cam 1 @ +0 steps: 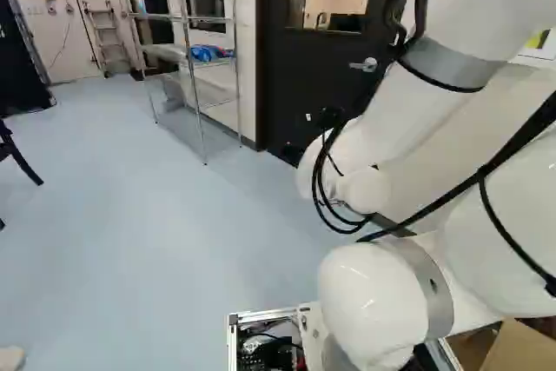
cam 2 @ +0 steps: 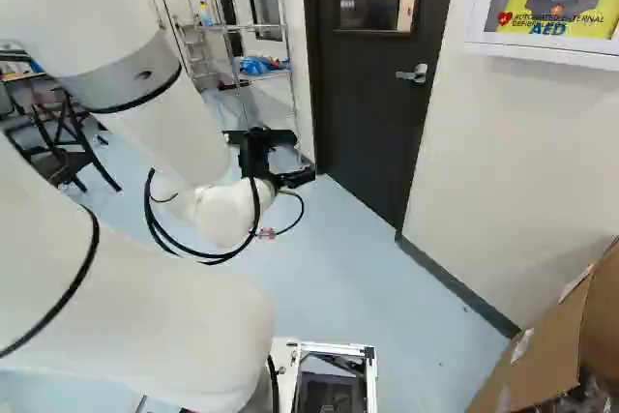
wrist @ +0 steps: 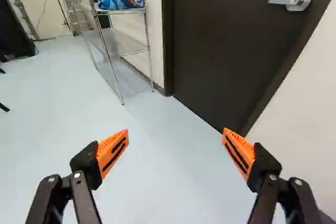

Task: Open the door and move inside

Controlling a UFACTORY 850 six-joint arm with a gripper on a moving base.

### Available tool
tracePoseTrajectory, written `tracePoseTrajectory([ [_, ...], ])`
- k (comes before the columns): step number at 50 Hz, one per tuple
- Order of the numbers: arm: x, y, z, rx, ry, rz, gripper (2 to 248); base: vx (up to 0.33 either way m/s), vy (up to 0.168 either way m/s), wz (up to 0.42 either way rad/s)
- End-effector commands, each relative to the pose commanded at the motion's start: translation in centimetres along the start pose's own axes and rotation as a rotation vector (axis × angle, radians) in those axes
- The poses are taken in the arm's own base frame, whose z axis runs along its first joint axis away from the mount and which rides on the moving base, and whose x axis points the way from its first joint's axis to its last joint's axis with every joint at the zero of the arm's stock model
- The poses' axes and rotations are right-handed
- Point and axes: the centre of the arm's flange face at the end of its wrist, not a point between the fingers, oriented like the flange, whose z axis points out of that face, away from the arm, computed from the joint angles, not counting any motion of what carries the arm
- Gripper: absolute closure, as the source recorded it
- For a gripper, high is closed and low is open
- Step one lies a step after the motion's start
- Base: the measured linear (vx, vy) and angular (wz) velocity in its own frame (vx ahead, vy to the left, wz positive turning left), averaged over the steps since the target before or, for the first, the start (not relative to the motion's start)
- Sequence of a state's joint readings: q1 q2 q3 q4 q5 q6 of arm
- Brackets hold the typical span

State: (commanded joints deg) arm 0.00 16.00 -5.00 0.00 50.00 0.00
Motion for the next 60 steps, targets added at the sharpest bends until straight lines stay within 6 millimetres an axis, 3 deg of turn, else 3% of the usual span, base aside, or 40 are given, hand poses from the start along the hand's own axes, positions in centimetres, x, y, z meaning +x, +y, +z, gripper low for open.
tracePoseTrajectory([
  [60, 0.00, 0.00, 0.00, 0.000, 0.000, 0.000, 3, 0.018, 0.007, -0.002],
])
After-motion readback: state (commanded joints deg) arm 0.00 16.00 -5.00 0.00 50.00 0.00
